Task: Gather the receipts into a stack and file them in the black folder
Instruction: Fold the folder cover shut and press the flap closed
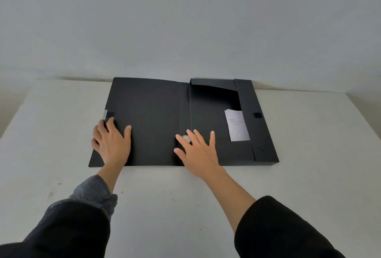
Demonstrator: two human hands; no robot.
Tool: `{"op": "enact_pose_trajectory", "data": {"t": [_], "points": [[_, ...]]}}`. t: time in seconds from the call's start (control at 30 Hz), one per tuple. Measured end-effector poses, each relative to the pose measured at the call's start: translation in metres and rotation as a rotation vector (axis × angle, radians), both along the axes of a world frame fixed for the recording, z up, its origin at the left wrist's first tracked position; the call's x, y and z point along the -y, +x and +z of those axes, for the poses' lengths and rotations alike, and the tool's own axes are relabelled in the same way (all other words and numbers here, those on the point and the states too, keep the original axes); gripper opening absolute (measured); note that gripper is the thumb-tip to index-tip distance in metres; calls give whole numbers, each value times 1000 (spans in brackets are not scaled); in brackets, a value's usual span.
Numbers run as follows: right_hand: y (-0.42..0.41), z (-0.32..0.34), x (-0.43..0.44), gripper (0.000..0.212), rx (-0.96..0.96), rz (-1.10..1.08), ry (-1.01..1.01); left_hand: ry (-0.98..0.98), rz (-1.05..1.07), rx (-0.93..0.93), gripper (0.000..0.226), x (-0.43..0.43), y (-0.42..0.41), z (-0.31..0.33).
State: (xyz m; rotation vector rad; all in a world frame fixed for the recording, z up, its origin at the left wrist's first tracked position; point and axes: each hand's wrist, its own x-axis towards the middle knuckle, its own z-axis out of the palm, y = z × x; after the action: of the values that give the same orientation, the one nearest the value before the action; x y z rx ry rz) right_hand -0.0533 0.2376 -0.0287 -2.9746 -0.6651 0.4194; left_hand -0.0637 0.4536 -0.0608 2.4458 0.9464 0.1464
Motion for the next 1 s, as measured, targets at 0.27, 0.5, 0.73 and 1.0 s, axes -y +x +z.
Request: {"op": "enact_pose_trajectory", "data": {"t": [0.27, 0.5, 0.73, 1.0], "points": [[56, -15, -34, 64, -90, 21, 43, -30, 64, 45, 67, -12, 48, -8], [65, -24, -45, 72, -33, 26, -82, -152, 208, 132, 69, -29, 66, 0], [66, -23, -46, 72, -43, 25, -92, -512, 170, 357, 44, -68, 37, 26], [61, -13, -53, 71, -48, -32, -51, -804, -101, 278, 32, -73, 0, 76]]}}
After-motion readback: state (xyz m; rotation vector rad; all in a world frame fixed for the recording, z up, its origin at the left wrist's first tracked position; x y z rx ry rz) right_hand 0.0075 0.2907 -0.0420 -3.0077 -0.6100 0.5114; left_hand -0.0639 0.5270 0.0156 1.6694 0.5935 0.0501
